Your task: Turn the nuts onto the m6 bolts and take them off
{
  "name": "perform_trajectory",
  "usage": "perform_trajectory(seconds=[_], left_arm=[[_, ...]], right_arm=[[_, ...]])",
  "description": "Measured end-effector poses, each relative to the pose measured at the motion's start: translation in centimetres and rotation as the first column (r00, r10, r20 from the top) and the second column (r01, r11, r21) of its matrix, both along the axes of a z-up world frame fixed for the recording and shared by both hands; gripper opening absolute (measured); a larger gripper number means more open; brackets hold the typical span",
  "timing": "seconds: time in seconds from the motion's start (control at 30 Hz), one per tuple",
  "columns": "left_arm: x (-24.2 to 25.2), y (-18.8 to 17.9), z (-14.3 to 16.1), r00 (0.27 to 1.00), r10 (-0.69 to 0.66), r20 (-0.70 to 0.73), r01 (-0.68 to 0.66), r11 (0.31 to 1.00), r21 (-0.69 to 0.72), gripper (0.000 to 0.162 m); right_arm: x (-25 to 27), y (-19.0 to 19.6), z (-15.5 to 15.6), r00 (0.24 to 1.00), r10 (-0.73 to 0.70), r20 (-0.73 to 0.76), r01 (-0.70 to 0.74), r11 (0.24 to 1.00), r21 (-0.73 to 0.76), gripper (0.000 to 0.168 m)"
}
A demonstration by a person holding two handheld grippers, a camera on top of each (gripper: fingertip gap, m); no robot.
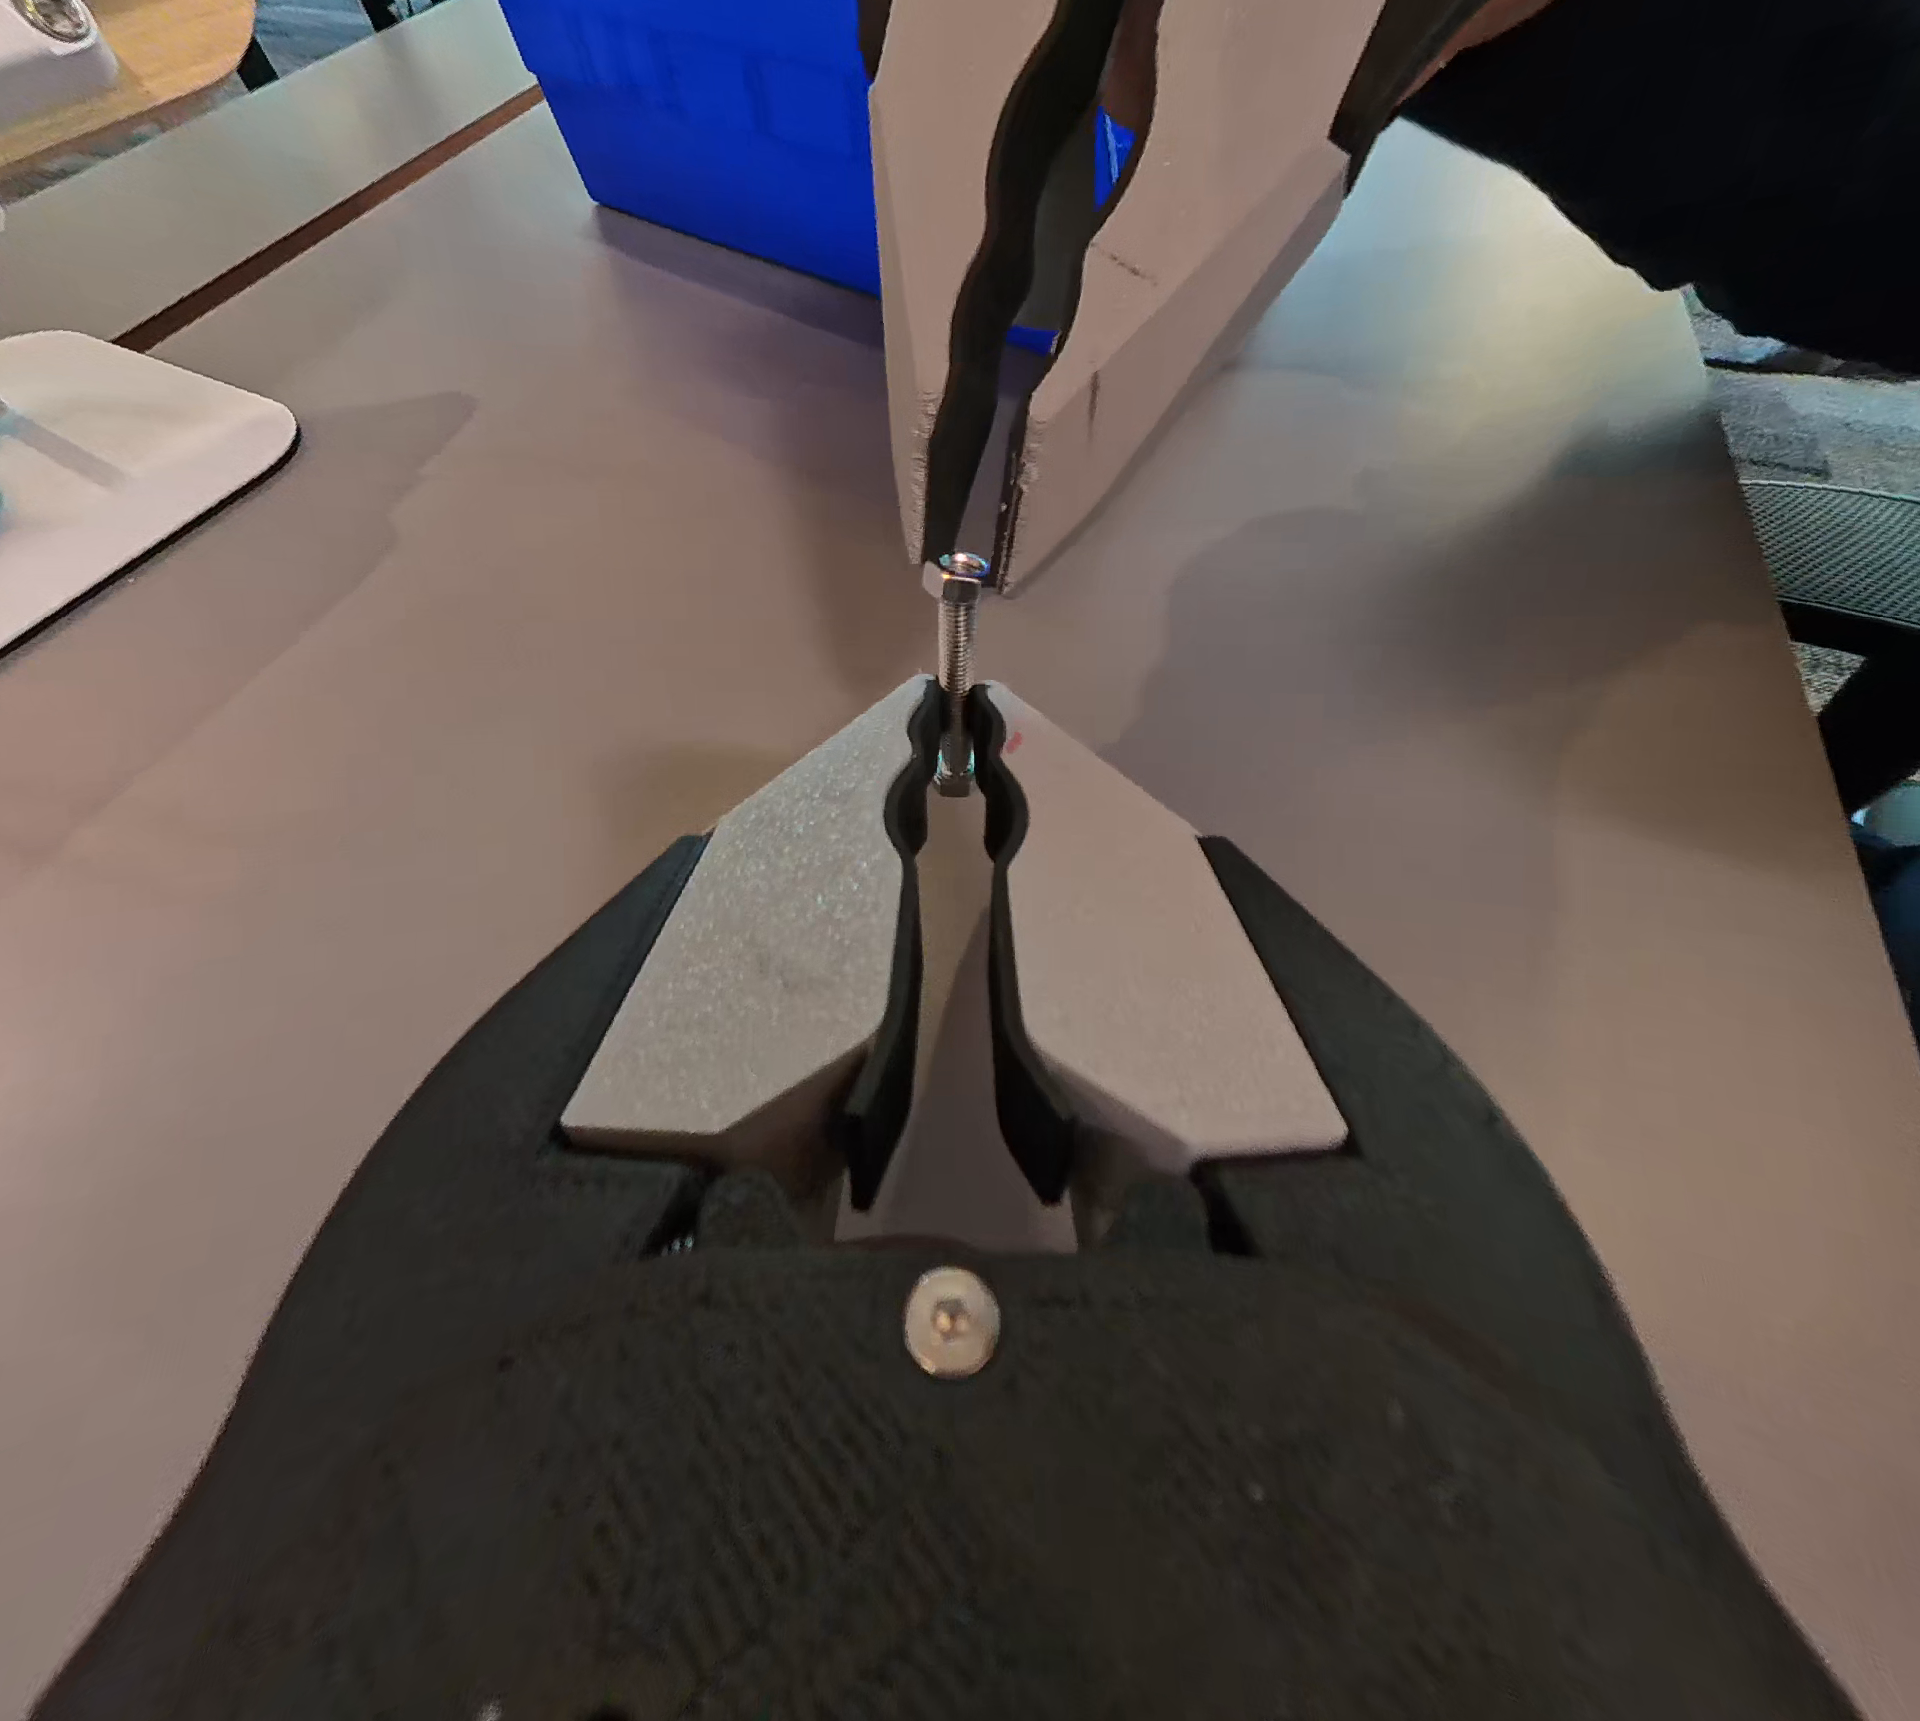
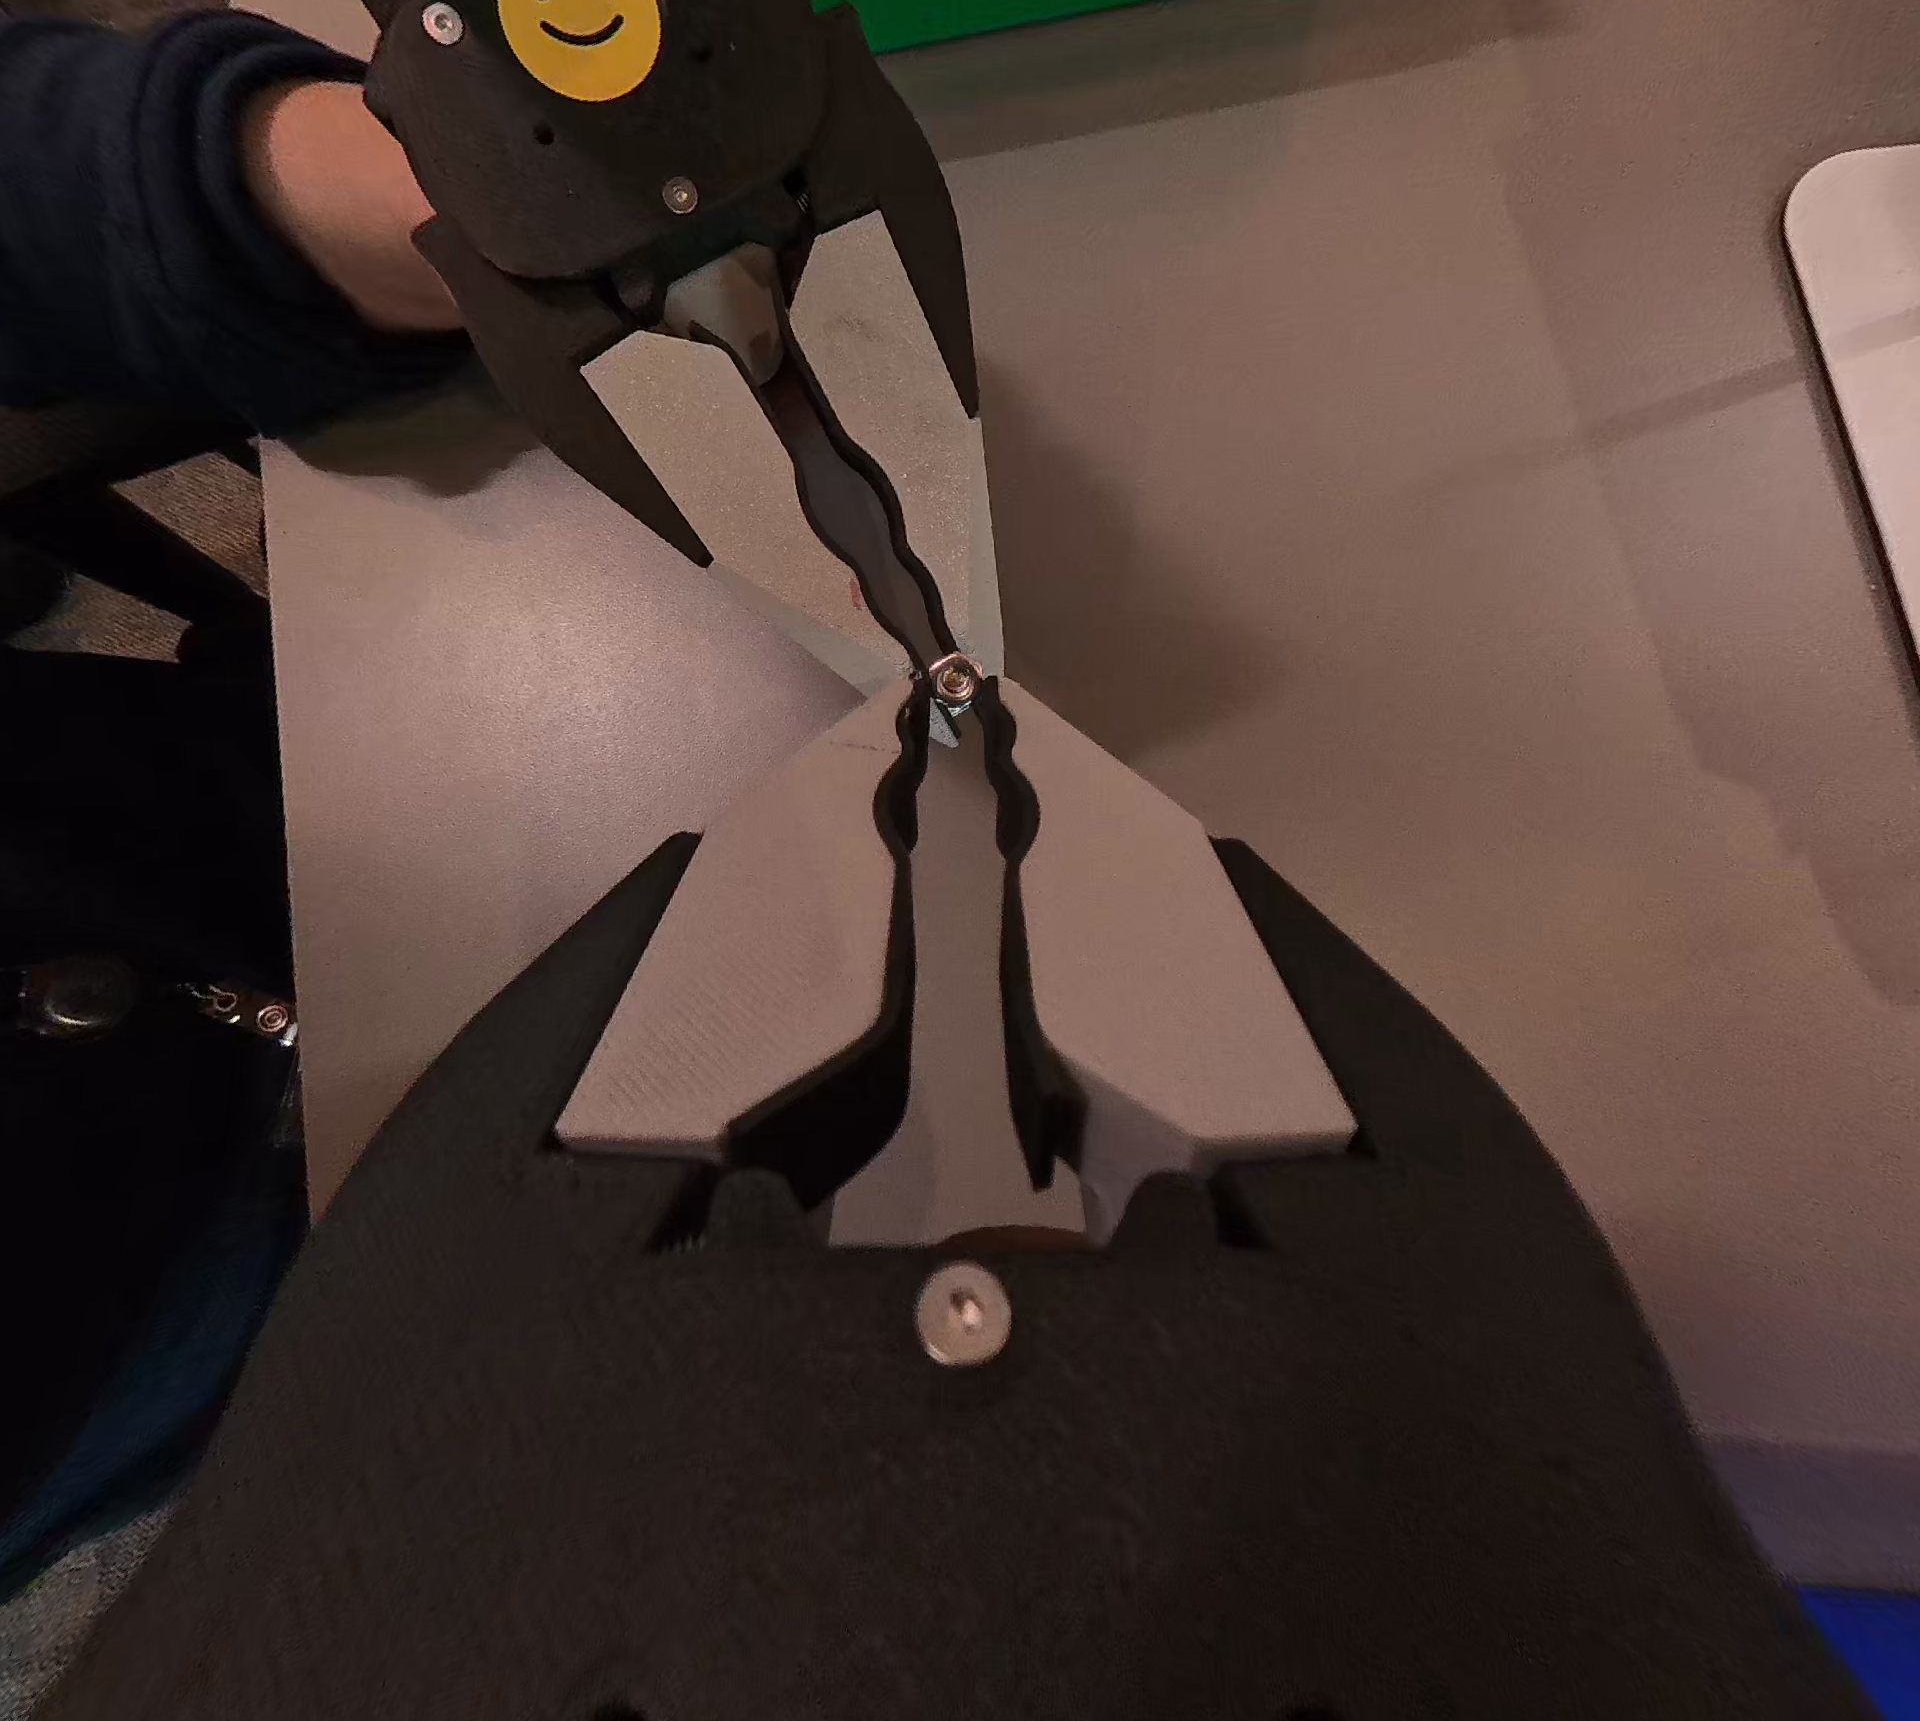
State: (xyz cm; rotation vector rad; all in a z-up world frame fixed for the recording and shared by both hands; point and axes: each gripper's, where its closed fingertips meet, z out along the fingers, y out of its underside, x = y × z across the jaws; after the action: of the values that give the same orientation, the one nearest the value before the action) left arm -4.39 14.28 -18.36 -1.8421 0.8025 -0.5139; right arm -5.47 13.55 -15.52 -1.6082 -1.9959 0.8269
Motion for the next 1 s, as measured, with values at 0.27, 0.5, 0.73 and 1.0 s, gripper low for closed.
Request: perform_trajectory(seconds=[0.27,0.5,0.73,1.0], left_arm=[[0.1,-0.2,0.3,1.0,-0.012,0.029,0.012,1.0,-0.004,0.003],[0.1,-0.2,0.7,0.998,-0.016,0.065,0.016,1.0,-0.002,0.003],[0.3,-0.3,0.7,0.997,-0.023,0.069,0.023,1.0,0.001,0.004],[0.4,-0.3,0.7,0.997,-0.028,0.067,0.028,1.0,0.002,0.004]], right_arm=[[0.0,-0.3,0.1,1.0,0.01,-0.005,-0.01,1.0,-0.025,0.009],[0.3,-0.6,0.9,0.996,0.008,-0.085,-0.015,0.997,-0.076,0.016],[0.5,-0.3,1.2,0.987,-0.018,-0.158,-0.004,0.991,-0.137,0.011],[0.3,-0.3,1.0,0.984,-0.024,-0.175,-0.001,0.991,-0.137,0.0]])
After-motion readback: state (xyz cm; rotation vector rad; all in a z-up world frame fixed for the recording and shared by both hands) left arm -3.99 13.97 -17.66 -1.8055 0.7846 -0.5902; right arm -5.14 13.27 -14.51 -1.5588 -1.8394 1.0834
